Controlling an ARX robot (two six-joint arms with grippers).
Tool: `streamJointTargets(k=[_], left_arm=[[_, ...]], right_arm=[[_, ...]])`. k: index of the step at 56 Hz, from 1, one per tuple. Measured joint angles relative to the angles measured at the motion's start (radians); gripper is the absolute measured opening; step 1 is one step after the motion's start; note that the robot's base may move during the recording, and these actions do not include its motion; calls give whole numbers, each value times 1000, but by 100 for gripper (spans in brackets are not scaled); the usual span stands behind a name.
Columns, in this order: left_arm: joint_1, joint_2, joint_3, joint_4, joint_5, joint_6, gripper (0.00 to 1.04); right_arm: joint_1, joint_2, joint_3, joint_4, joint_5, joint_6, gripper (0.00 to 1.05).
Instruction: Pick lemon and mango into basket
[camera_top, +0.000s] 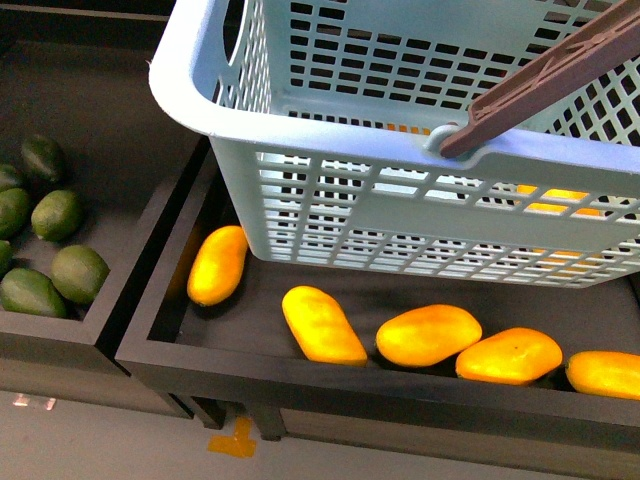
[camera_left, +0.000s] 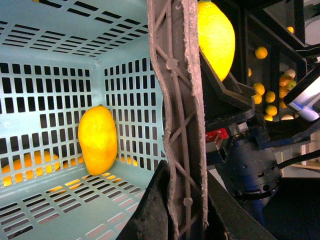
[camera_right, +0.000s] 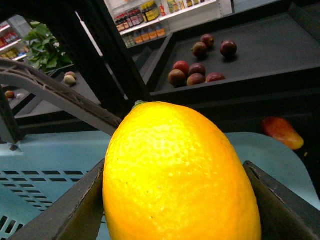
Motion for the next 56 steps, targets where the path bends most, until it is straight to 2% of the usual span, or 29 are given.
streamJointTargets(k=[5, 7, 19, 29, 34, 38, 41, 51, 56], left_arm=[[0, 0, 0, 0, 0, 0, 8], [0, 0, 0, 0, 0, 0, 8], [0, 0, 0, 0, -1, -5, 8], [0, 0, 0, 0, -7, -1, 8], [1, 0, 0, 0, -4, -3, 8], [-1, 0, 0, 0, 1, -3, 8], [-3, 0, 0, 0, 1, -3, 8], [-3, 2, 0, 0, 3, -4, 8], [-2, 2, 0, 0, -6, -2, 8]], right_arm=[[16, 5, 0, -21, 50, 6, 93], [19, 5, 0, -23, 65, 13, 97], [24, -44, -34, -58, 206, 45, 96], [-16, -190, -148, -105, 391, 43, 96], [-36, -207, -161, -98, 388, 30, 95], [-48, -214, -212, 10, 235, -85, 84], [-45, -236, -266, 55, 181, -167, 75], [-32, -351, -417, 97, 180, -277, 47], [5, -422, -500, 104, 225, -293, 28]])
